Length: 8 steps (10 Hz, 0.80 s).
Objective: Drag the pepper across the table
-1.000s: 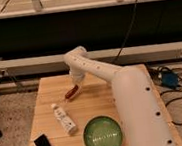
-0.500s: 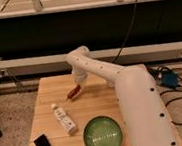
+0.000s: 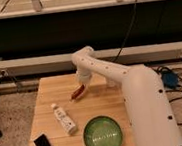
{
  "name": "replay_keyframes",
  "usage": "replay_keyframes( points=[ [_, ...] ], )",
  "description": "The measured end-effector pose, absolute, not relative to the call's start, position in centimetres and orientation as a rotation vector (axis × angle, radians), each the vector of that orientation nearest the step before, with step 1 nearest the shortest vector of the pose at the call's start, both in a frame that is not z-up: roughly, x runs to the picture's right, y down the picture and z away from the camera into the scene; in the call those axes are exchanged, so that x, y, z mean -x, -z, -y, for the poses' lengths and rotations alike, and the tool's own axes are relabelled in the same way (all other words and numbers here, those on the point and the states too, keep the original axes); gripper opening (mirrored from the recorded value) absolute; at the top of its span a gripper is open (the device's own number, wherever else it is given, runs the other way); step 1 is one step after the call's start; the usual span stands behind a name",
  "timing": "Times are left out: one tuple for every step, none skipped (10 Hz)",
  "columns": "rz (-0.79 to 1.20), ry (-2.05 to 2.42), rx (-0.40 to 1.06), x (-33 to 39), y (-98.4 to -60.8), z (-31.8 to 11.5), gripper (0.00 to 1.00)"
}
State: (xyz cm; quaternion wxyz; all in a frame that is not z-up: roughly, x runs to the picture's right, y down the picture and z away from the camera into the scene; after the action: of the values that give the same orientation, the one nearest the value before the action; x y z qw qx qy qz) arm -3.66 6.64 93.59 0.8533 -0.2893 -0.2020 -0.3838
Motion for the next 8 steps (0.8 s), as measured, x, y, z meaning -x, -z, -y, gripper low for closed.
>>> replay_keyframes(
  points=[
    [0.424,0.806,0.610,3.4,-93.6,-6.8,0.00],
    [0.422,0.801,0.609,2.6,-93.3,-6.9,0.00],
    [0.418,0.796,0.610,1.4,-93.2,-7.0,0.00],
    [0.417,0.796,0.611,0.8,-93.0,-7.1,0.00],
    [0.418,0.801,0.609,1.0,-92.8,-7.3,0.00],
    [0.417,0.801,0.610,1.1,-92.8,-7.4,0.00],
    [0.417,0.800,0.608,1.4,-92.7,-7.5,0.00],
    [0.413,0.793,0.609,0.7,-92.6,-7.5,0.00]
  ],
)
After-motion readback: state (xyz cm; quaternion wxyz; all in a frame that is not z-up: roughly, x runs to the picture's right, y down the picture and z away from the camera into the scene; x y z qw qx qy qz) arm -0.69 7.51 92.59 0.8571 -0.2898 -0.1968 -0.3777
